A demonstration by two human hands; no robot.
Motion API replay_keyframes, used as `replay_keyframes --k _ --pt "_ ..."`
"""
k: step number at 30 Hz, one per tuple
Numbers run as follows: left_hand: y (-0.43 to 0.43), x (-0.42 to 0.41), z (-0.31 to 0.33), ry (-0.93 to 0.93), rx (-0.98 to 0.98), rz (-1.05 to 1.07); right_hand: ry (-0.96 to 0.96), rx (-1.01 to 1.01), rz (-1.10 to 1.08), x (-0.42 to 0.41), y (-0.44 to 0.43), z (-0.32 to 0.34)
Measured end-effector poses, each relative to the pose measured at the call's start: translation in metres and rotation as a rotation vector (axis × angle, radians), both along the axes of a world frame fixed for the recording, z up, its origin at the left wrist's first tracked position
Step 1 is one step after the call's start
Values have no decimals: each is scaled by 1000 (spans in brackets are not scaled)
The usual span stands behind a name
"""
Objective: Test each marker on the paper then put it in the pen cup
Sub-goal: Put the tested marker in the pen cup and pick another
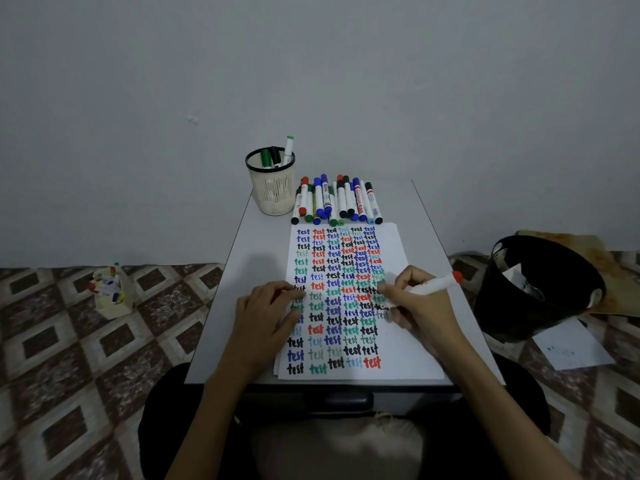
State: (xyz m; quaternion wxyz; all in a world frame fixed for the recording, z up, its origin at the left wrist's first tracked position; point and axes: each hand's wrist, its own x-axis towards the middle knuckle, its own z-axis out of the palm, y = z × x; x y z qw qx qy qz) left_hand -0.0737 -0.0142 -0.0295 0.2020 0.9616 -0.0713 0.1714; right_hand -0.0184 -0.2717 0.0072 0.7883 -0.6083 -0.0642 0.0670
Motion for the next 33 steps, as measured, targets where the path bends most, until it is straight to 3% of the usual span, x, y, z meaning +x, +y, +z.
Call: replay_keyframes --k 6,33 --pt "0 -1 0 -2 -11 8 -115 -259 -144 -3 5 -8" --pt "0 -1 -1 -26 -24 7 -175 -365 -48 -6 8 -11"
